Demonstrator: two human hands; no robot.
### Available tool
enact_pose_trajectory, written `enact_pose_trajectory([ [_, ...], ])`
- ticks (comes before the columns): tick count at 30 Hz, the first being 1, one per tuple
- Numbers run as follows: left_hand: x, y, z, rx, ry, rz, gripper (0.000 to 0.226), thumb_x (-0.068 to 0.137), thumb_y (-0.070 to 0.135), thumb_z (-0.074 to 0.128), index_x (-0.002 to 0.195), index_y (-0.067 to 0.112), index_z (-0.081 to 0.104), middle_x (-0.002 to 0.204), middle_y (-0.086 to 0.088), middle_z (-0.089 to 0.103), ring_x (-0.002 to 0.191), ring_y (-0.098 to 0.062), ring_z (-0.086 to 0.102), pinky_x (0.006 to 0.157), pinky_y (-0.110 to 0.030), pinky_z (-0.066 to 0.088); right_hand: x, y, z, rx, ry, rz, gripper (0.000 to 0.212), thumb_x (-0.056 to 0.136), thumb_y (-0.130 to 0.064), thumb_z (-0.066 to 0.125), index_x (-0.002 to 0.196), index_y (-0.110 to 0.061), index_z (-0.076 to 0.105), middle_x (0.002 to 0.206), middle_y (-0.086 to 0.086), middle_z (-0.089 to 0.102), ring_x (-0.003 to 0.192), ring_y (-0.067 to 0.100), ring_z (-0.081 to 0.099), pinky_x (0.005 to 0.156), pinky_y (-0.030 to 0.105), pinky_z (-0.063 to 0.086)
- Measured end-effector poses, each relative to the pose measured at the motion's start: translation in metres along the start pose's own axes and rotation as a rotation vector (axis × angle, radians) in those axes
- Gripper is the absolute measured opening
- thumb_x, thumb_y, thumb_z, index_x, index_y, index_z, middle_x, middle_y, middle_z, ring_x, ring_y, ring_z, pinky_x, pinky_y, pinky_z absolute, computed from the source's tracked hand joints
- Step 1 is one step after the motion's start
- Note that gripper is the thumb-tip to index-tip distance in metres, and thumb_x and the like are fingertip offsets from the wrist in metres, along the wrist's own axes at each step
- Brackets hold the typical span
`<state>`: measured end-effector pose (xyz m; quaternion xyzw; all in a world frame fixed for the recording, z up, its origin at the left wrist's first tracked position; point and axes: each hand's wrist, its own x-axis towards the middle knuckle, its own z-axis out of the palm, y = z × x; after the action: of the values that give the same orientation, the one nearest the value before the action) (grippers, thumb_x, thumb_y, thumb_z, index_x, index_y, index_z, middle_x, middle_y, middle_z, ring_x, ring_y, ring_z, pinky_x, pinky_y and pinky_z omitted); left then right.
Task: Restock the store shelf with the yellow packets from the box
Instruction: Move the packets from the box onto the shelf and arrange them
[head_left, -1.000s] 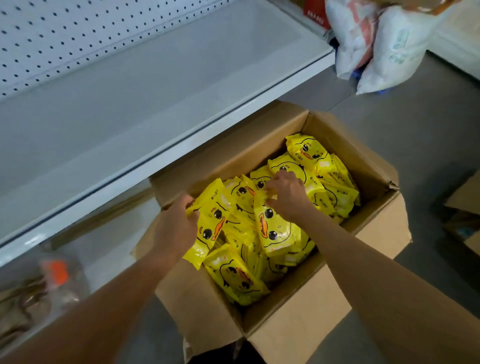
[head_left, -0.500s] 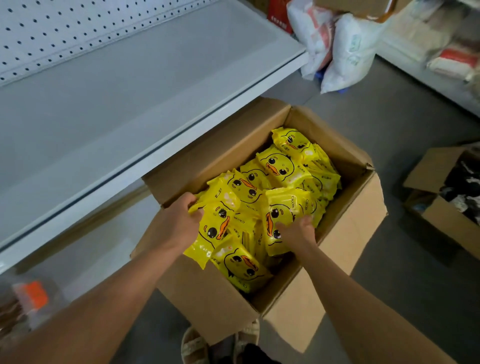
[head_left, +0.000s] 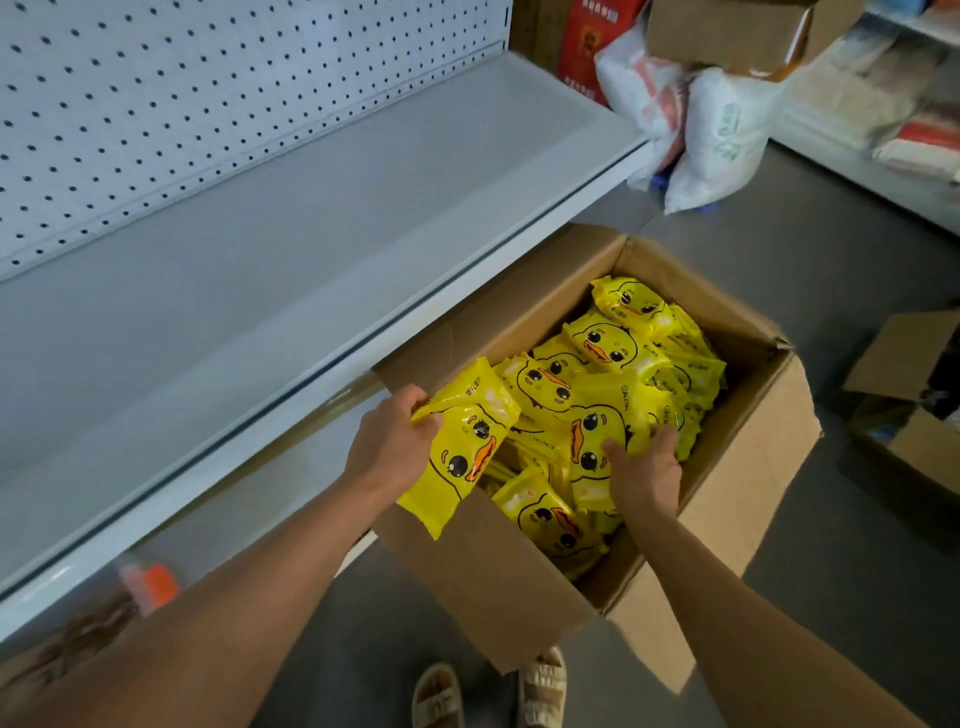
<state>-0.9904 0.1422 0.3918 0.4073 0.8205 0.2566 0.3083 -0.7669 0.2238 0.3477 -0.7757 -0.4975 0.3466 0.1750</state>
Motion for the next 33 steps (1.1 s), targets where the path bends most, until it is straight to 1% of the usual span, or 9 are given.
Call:
enact_pose_trajectory([
  [3, -0.01, 0.008, -0.025, 0.033, 0.036, 0.018, 0.02, 0.092, 0.023, 0.052, 0.108, 0.013, 0.058, 0.094, -0.003, 0.061, 0.084, -0.023, 0.056, 0.068, -0.027, 0.035, -0.019, -0.028, -0.02, -0.032, 0.02, -0.267, 0.044, 0.09, -0.029, 0.058, 0.124, -0.006, 0.041, 0.095, 0.019, 0.058, 0.09, 0.037, 0.055, 0.075, 0.041, 0.042],
  [7, -0.028, 0.023, -0.065, 0.087, 0.114, 0.027, 0.017, 0.092, 0.025, 0.052, 0.098, 0.012, 0.061, 0.081, -0.006, 0.058, 0.085, -0.031, 0.057, 0.064, -0.029, 0.032, -0.04, -0.078, -0.053, -0.067, 0.011, -0.57, 0.023, 0.091, -0.032, 0.055, 0.093, -0.012, 0.044, 0.065, 0.003, 0.048, 0.066, 0.032, 0.05, 0.059, 0.035, 0.038],
  [14, -0.077, 0.054, -0.145, 0.137, 0.297, 0.032, 0.008, 0.092, 0.021, 0.046, 0.084, 0.024, 0.046, 0.079, -0.003, 0.053, 0.079, -0.028, 0.05, 0.064, -0.03, 0.035, -0.082, -0.165, -0.103, -0.136, -0.015, -0.956, 0.034, 0.094, -0.034, 0.05, 0.105, -0.002, 0.05, 0.087, 0.028, 0.063, 0.084, 0.047, 0.058, 0.063, 0.042, 0.041],
  [18, -0.119, 0.07, -0.195, 0.165, 0.416, 0.06, 0.013, 0.092, 0.02, 0.048, 0.081, 0.025, 0.046, 0.069, 0.003, 0.049, 0.074, -0.026, 0.051, 0.062, -0.029, 0.034, -0.113, -0.205, -0.127, -0.101, -0.092, -1.095, 0.029, 0.093, -0.037, 0.05, 0.096, -0.008, 0.045, 0.082, 0.023, 0.061, 0.081, 0.043, 0.057, 0.06, 0.036, 0.034],
  [21, -0.151, 0.078, -0.231, 0.16, 0.514, 0.075, 0.01, 0.092, 0.02, 0.05, 0.083, 0.023, 0.05, 0.071, 0.003, 0.048, 0.072, -0.023, 0.047, 0.062, -0.028, 0.033, -0.143, -0.235, -0.137, -0.059, -0.142, -1.212, 0.027, 0.093, -0.038, 0.05, 0.089, -0.013, 0.042, 0.073, 0.011, 0.056, 0.072, 0.038, 0.057, 0.058, 0.036, 0.04],
  [24, -0.184, 0.08, -0.263, 0.158, 0.591, 0.062, 0.008, 0.092, 0.018, 0.051, 0.086, 0.022, 0.055, 0.069, 0.005, 0.048, 0.069, -0.021, 0.046, 0.062, -0.028, 0.033, -0.176, -0.261, -0.143, -0.021, -0.181, -1.316, 0.026, 0.093, -0.037, 0.05, 0.09, -0.012, 0.044, 0.073, 0.01, 0.056, 0.07, 0.036, 0.056, 0.06, 0.04, 0.045],
  [26, -0.204, 0.078, -0.283, 0.173, 0.639, 0.044, 0.009, 0.091, 0.018, 0.05, 0.087, 0.02, 0.057, 0.067, 0.005, 0.049, 0.07, -0.021, 0.047, 0.062, -0.028, 0.033, -0.2, -0.278, -0.144, 0.017, -0.209, -1.363, 0.023, 0.092, -0.036, 0.05, 0.087, -0.015, 0.042, 0.069, 0.008, 0.054, 0.069, 0.034, 0.054, 0.059, 0.036, 0.041],
  [29, -0.231, 0.071, -0.315, 0.179, 0.722, 0.011, 0.009, 0.091, 0.019, 0.051, 0.091, 0.019, 0.061, 0.076, 0.0, 0.052, 0.076, -0.023, 0.048, 0.065, -0.028, 0.034, -0.236, -0.302, -0.142, 0.043, -0.217, -1.437, 0.023, 0.092, -0.036, 0.051, 0.085, -0.017, 0.039, 0.066, 0.005, 0.05, 0.069, 0.033, 0.051, 0.06, 0.033, 0.036],
  [33, -0.259, 0.057, -0.361, 0.138, 0.818, -0.002, 0.008, 0.092, 0.021, 0.053, 0.086, 0.021, 0.059, 0.084, -0.003, 0.058, 0.078, -0.022, 0.051, 0.064, -0.027, 0.034, -0.284, -0.333, -0.132, 0.082, -0.201, -1.537, 0.022, 0.092, -0.035, 0.052, 0.086, -0.017, 0.04, 0.071, 0.009, 0.053, 0.071, 0.034, 0.052, 0.061, 0.034, 0.038],
])
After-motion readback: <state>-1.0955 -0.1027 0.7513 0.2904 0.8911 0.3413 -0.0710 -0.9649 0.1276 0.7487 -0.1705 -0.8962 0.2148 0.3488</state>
